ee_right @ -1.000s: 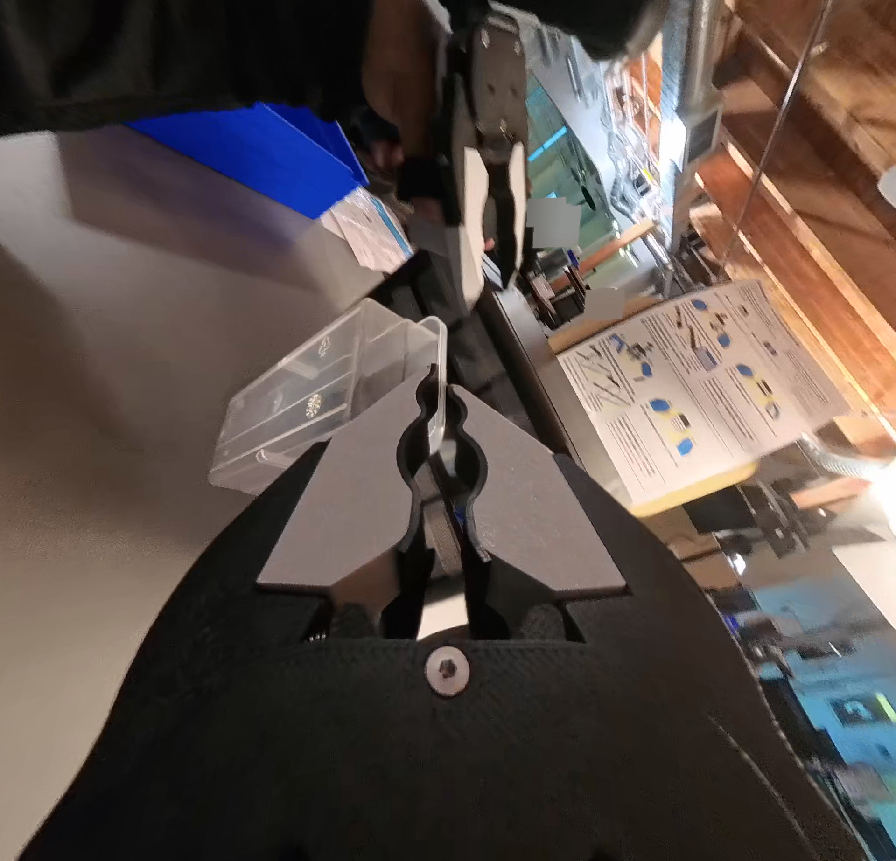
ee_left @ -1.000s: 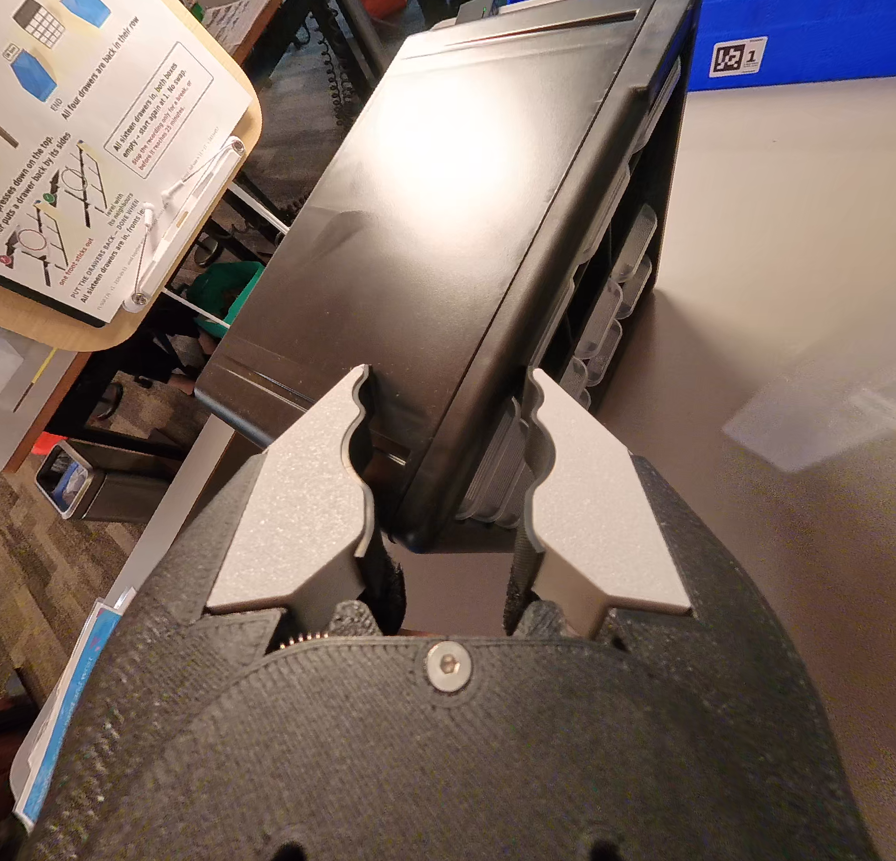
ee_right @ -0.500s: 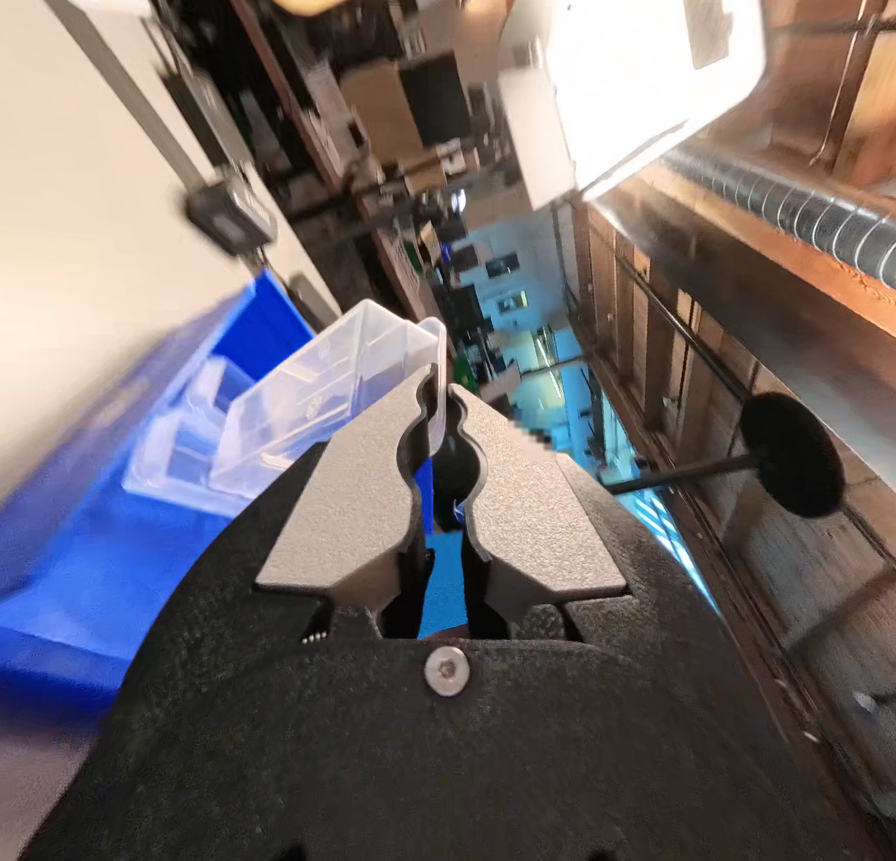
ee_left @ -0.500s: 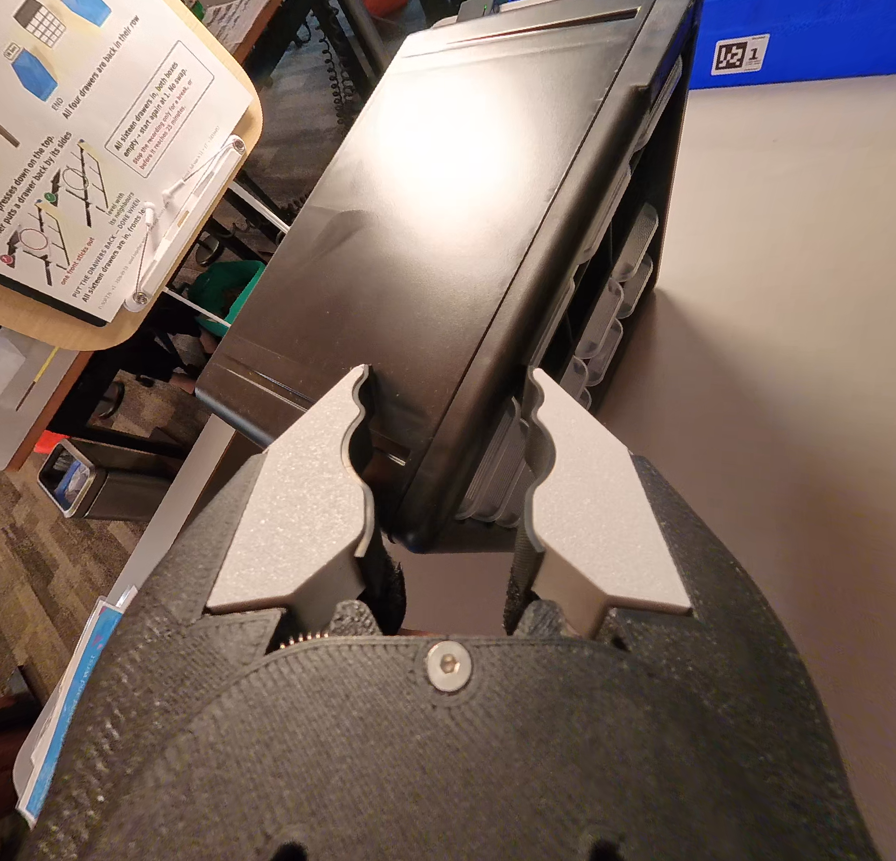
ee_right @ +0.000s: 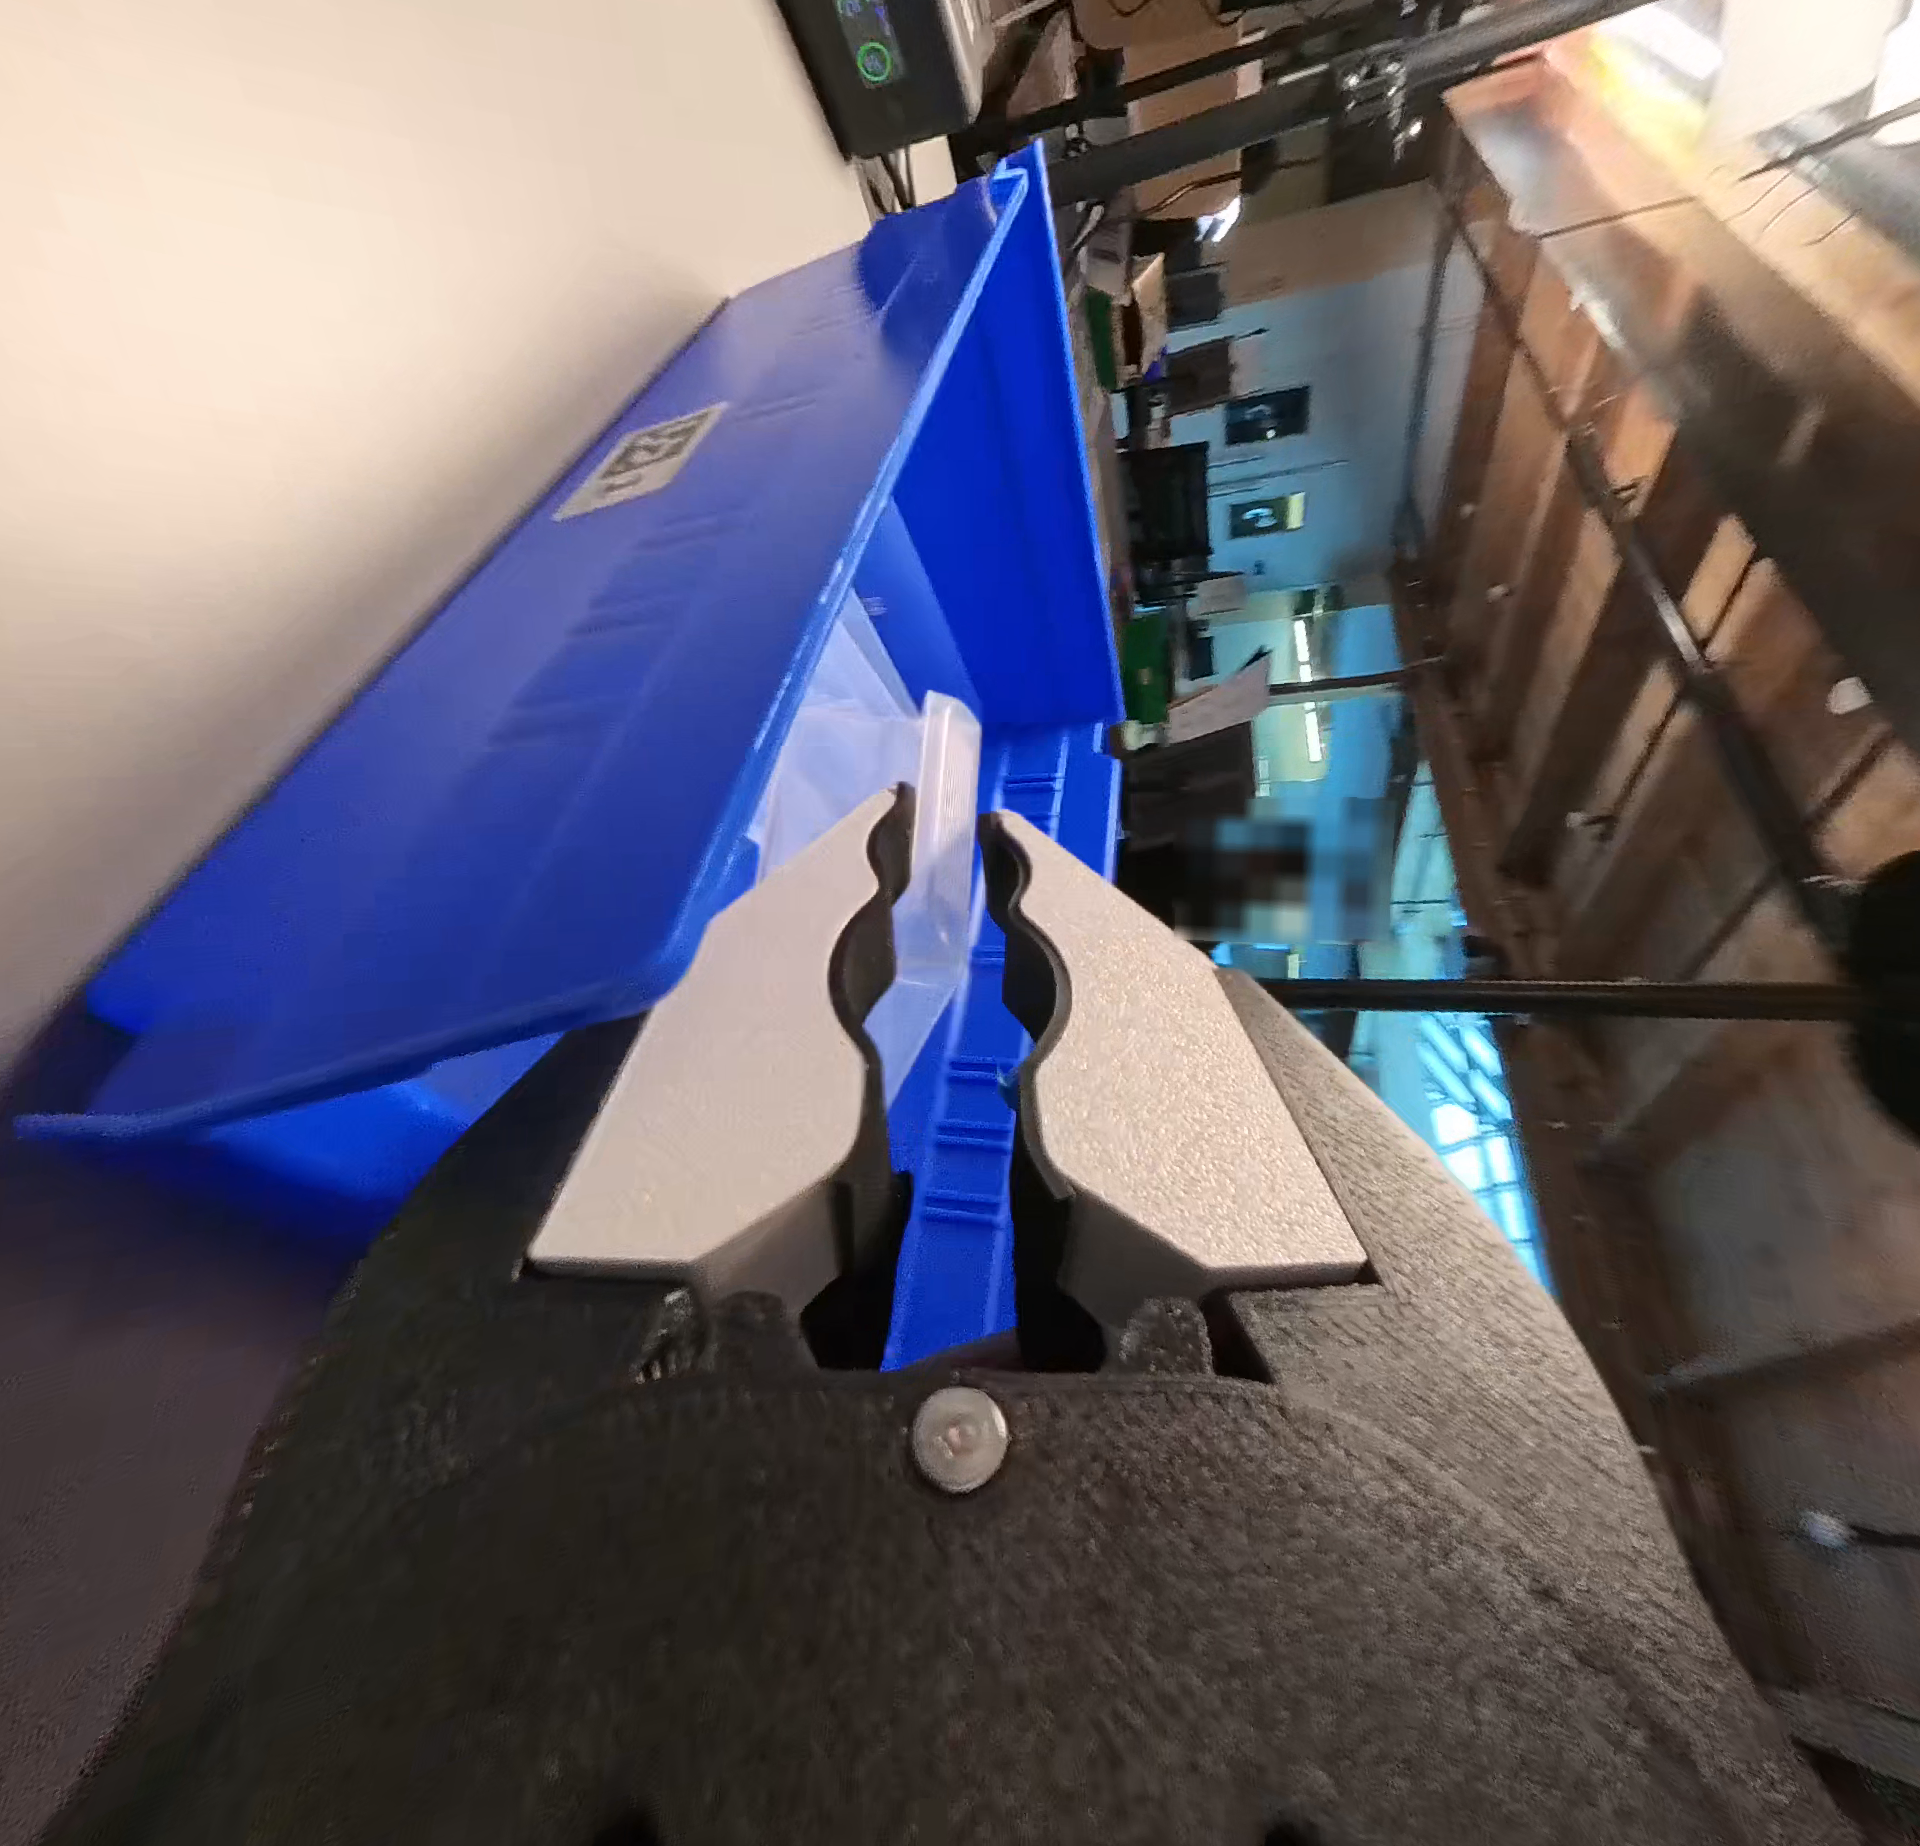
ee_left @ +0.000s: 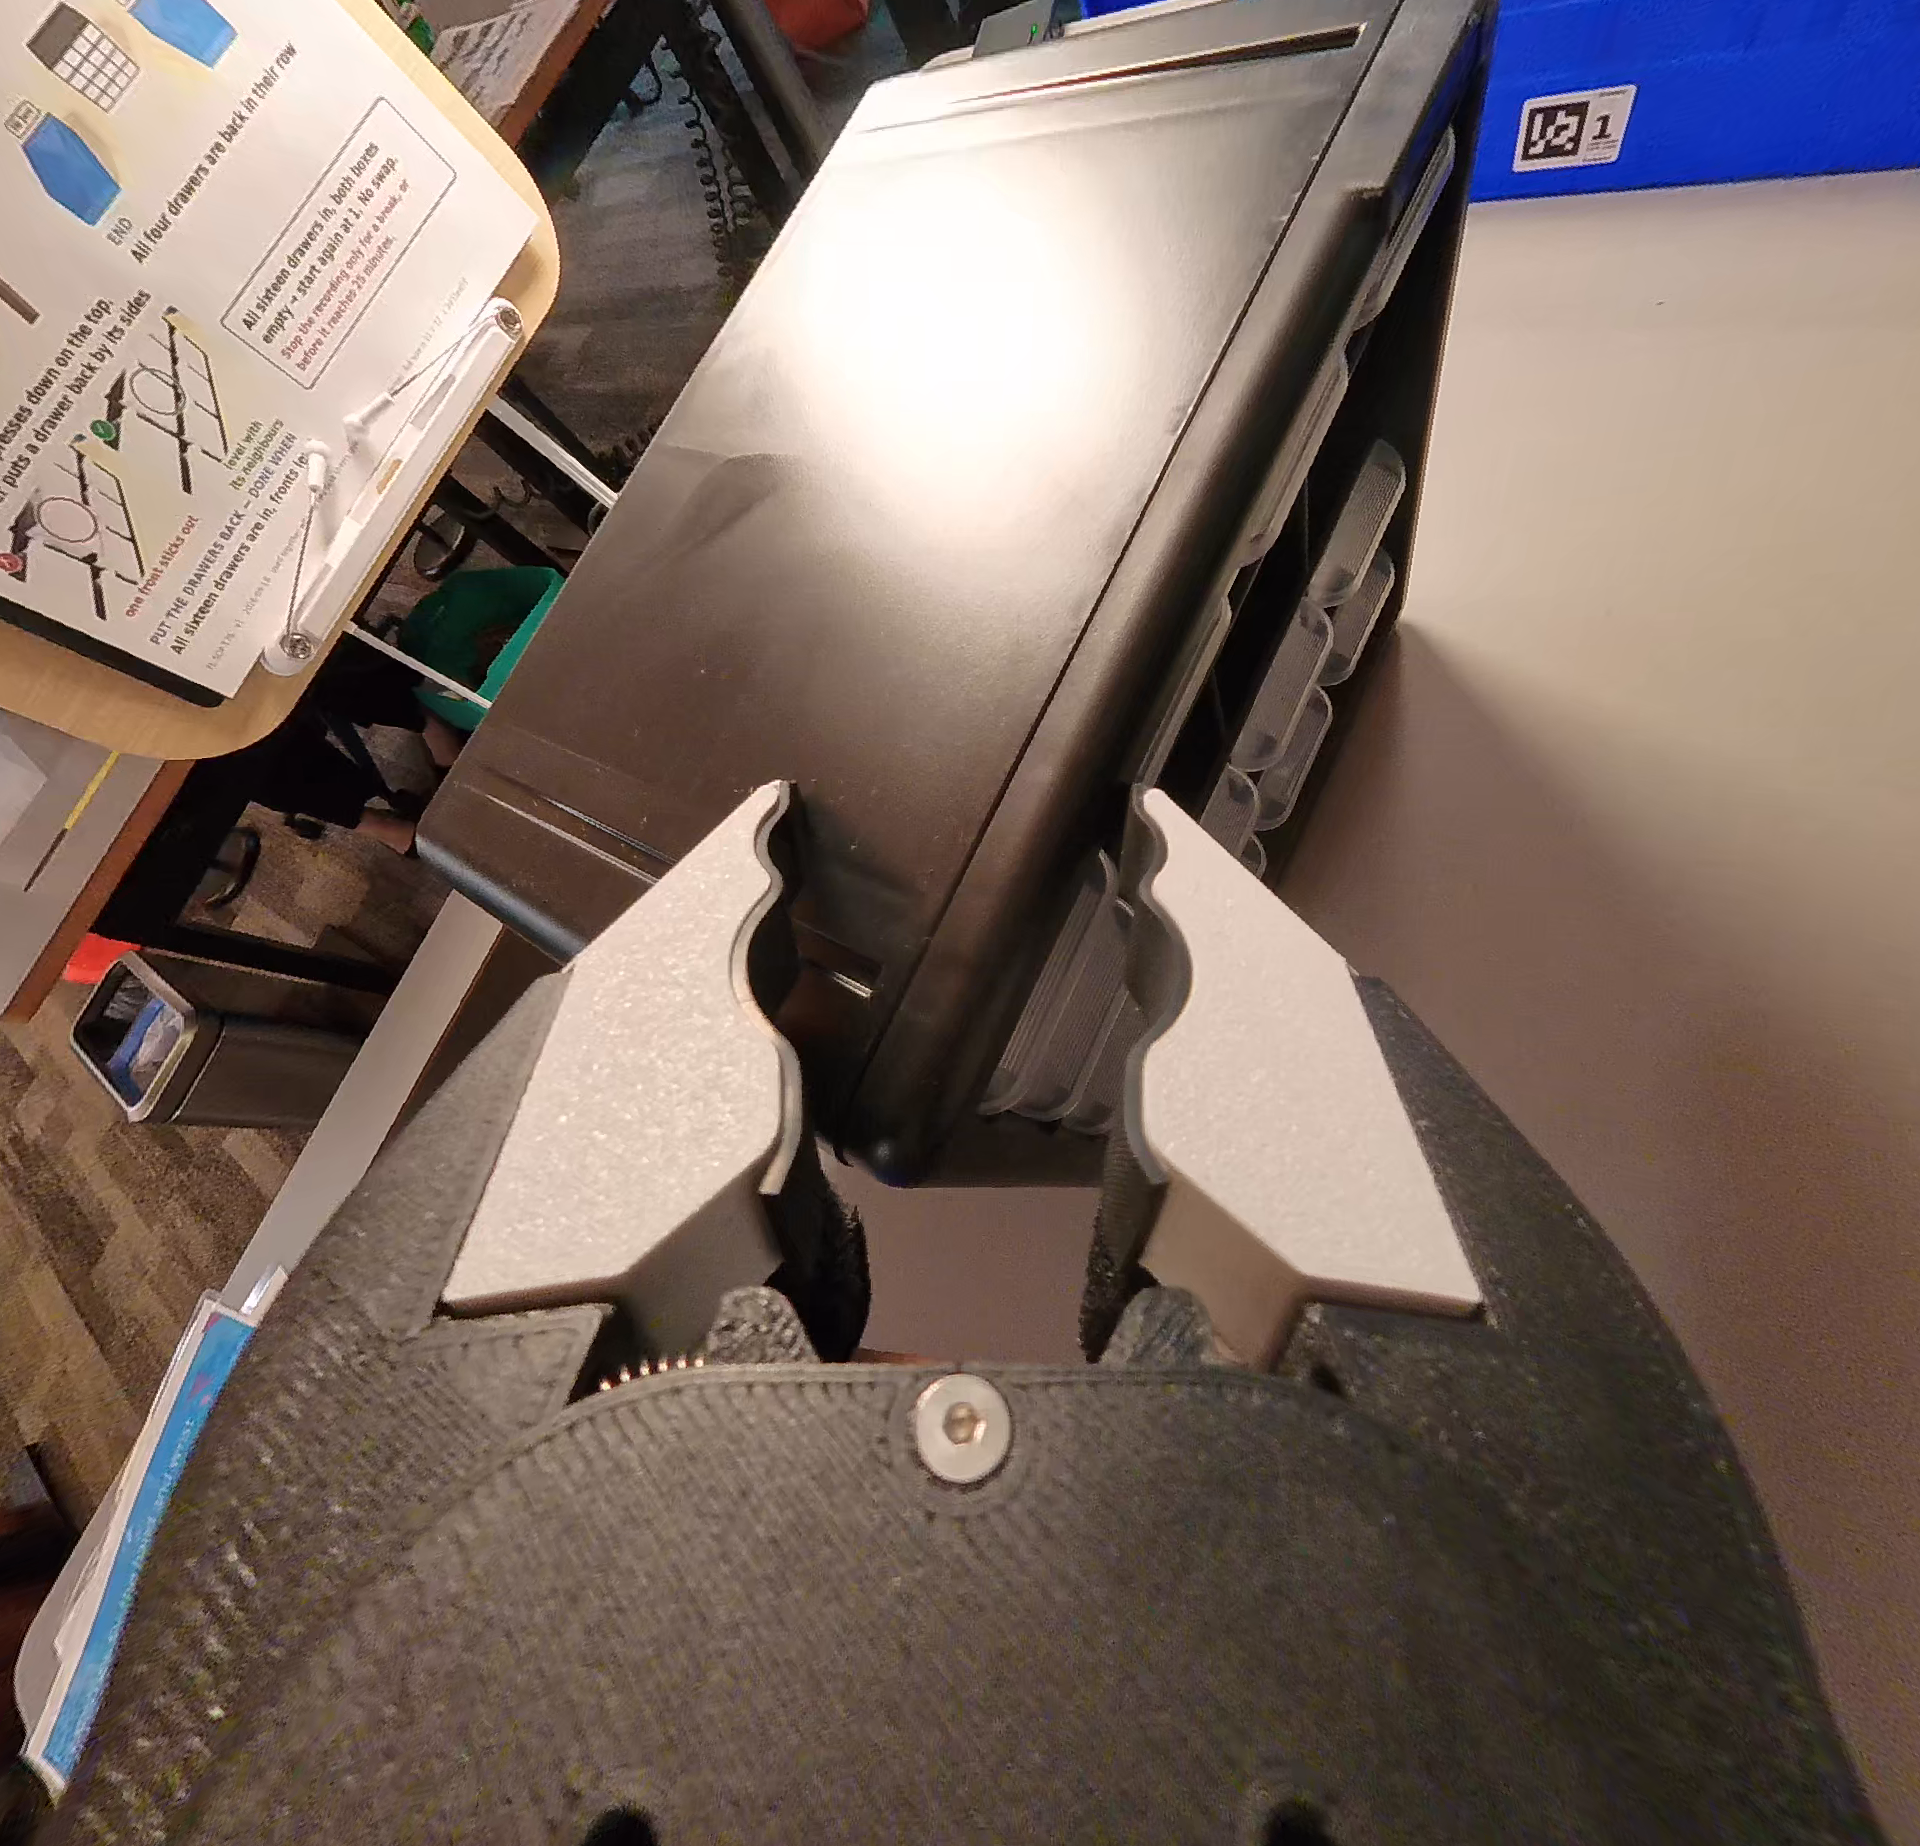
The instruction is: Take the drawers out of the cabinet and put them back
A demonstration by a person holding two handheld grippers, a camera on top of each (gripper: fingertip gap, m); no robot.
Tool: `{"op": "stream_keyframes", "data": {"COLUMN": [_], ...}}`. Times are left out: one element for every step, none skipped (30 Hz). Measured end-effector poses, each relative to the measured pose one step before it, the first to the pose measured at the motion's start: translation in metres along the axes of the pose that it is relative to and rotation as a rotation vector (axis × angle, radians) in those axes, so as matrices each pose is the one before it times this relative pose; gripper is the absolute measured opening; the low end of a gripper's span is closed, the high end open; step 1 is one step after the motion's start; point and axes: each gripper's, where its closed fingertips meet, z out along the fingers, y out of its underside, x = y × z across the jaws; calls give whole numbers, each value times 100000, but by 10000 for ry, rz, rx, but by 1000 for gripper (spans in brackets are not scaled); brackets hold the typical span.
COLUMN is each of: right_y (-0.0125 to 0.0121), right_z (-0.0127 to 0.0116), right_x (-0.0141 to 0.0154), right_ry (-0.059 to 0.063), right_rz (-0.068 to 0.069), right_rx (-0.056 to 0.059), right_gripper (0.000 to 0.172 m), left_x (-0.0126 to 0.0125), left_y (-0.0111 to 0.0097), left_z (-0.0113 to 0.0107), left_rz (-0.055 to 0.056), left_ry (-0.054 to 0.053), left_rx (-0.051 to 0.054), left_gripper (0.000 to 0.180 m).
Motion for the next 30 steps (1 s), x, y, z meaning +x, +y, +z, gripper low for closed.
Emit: {"op": "stream_keyframes", "data": {"right_y": [86,236,292,208,94,105,47,-54,-36,-38,-50,-13,76,268,365,461,593,709,878,953,804,500,247,-15,-269,-480,-543,-582,-528,-519], "right_z": [105,130,132,92,28,8,-23,-65,-76,-111,-140,-181,-275,-361,-437,-425,-366,-259,-100,126,360,530,600,576,519,444,398,409,385,329], "right_x": [-466,-569,-462,-219,-175,-282,-77,24,162,153,76,246,547,621,625,567,537,415,222,0,-286,-427,-384,-326,-300,-234,-140,-25,69,207], "right_ry": [-313,-454,-434,-334,-367,-497,-404,-353,-280,-282,-295,-132,136,217,225,177,166,106,-3,-103,-204,-203,-131,-72,-72,-61,-49,-8,14,58], "right_rz": [374,429,431,452,510,593,619,621,635,603,506,349,103,-145,-219,-197,-221,-248,-215,-165,-172,-207,-208,-184,-125,-37,24,37,74,99], "right_rx": [32,-60,-99,-46,37,9,41,108,87,65,70,18,-62,-220,-281,-341,-406,-456,-529,-567,-492,-357,-266,-171,-50,53,90,120,107,111], "right_gripper": [17,21,30,34,37,40,44,50,53,55,57,57,57,56,56,54,54,53,53,54,54,54,54,54,55,55,55,56,56,56], "left_x": [-5,-2,2,3,0,3,0,-2,-2,-1,-9,2,2,4,-9,0,-6,-5,0,-6,3,0,0,8,-1,1,-3,0,1,-6], "left_y": [0,3,-5,-2,6,-1,0,1,-4,3,4,5,-4,2,3,-3,0,2,1,0,1,-3,3,6,5,5,4,0,0,2], "left_z": [0,-6,2,0,11,-1,0,0,7,-3,-2,7,2,-7,0,1,1,1,-1,6,-2,6,-3,3,-10,5,-8,0,0,1], "left_rz": [4,-1,-1,1,3,2,-1,0,2,3,4,2,-1,-1,0,3,4,4,5,4,4,1,-1,-2,-1,0,-1,-3,0,3], "left_ry": [-1,2,1,-3,-5,-3,-1,-1,-4,-5,-4,0,1,0,0,1,4,4,3,0,-2,-3,-7,-10,-10,-8,-5,-2,1,3], "left_rx": [0,4,3,-2,-5,-3,0,-1,-4,-5,-3,2,3,2,1,2,3,3,-1,-3,-4,-5,-6,-6,-4,-2,0,0,0,2], "left_gripper": [62,62,62,62,62,61,61,61,61,61,61,61,61,61,61,61,61,61,61,61,61,61,61,61,61,61,61,61,61,61]}}
